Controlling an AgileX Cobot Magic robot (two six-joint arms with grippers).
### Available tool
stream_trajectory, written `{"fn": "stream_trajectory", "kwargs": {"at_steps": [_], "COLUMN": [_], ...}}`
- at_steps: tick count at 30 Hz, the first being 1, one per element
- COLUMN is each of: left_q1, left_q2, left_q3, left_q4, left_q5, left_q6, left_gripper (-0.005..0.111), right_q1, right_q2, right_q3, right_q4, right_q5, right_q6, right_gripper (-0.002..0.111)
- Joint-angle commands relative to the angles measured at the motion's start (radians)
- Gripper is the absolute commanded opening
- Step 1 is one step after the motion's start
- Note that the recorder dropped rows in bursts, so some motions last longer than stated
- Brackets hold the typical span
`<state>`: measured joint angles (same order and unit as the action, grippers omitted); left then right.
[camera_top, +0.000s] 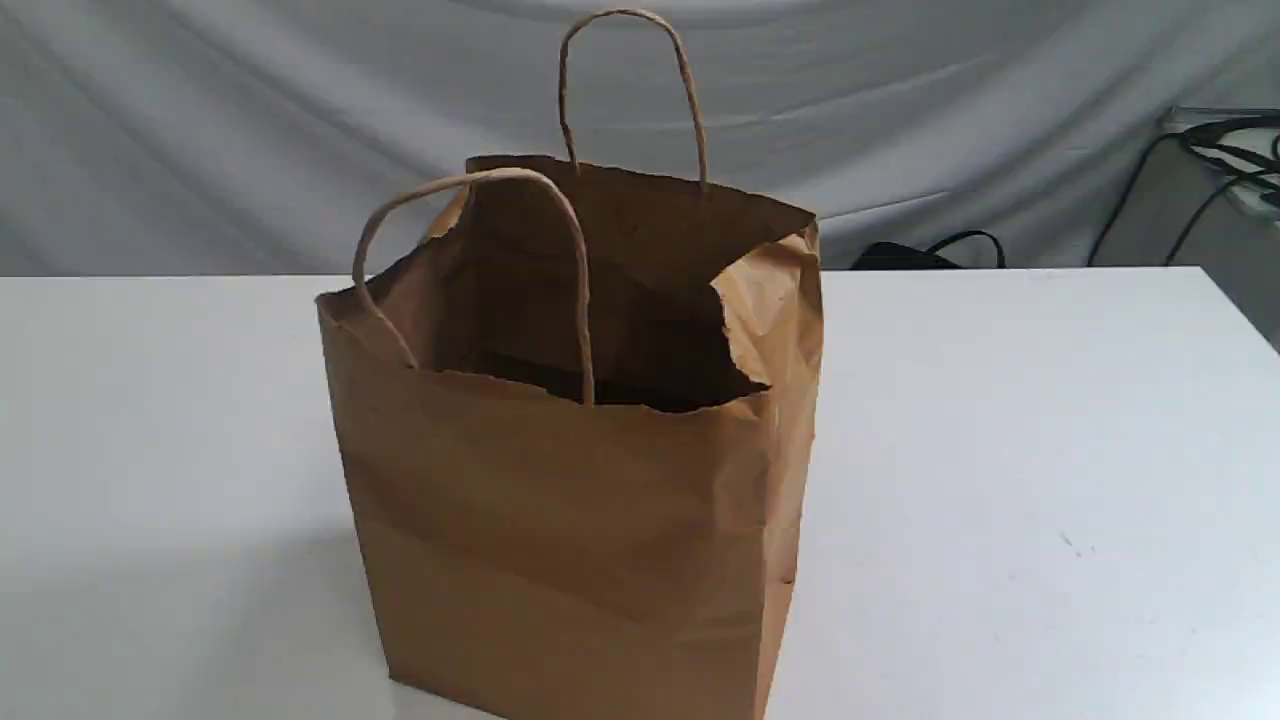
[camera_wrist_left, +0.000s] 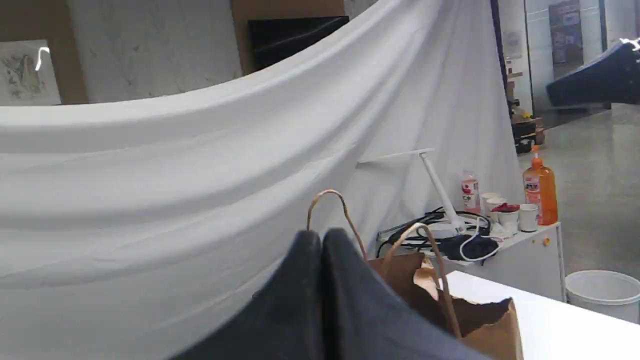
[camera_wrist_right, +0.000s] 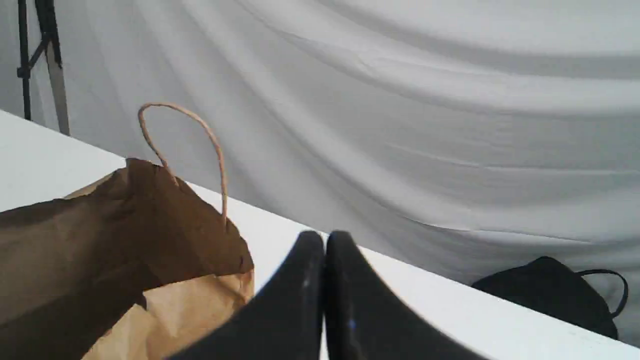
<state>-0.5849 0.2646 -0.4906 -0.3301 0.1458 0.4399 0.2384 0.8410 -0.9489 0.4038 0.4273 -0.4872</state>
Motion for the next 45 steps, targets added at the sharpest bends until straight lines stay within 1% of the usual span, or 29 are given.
{"fn": "stream_trajectory", "kwargs": {"at_steps": [1, 4, 8, 11, 15, 40, 45], "left_q1": [-0.006, -0.006, -0.006, -0.006, -0.006, -0.006, -0.006], "left_q2": [-0.029, -0.029, -0.029, -0.029, -0.029, -0.029, -0.029], "left_q3": [0.038, 0.062, 0.082, 0.082, 0.082, 0.082, 0.082], "left_q4": [0.000, 0.000, 0.000, 0.000, 0.000, 0.000, 0.000], "left_q5": [-0.015, -0.004, 0.046, 0.095, 0.101, 0.099, 0.099], "left_q6": [-0.054, -0.081, -0.102, -0.101, -0.100, -0.099, -0.097], "left_gripper": [0.000, 0.000, 0.000, 0.000, 0.000, 0.000, 0.000], "right_q1": [0.003, 0.003, 0.003, 0.003, 0.003, 0.003, 0.003], "right_q2": [-0.075, -0.116, -0.126, -0.126, -0.126, -0.126, -0.126], "right_q3": [0.129, 0.209, 0.242, 0.242, 0.242, 0.242, 0.242], "right_q4": [0.053, 0.058, 0.058, 0.122, 0.232, 0.226, 0.216], "right_q5": [-0.080, -0.105, -0.109, -0.109, -0.109, -0.109, -0.133], "right_q6": [-0.009, -0.009, -0.009, -0.007, -0.007, -0.007, -0.012], "right_gripper": [0.000, 0.000, 0.000, 0.000, 0.000, 0.000, 0.000]}}
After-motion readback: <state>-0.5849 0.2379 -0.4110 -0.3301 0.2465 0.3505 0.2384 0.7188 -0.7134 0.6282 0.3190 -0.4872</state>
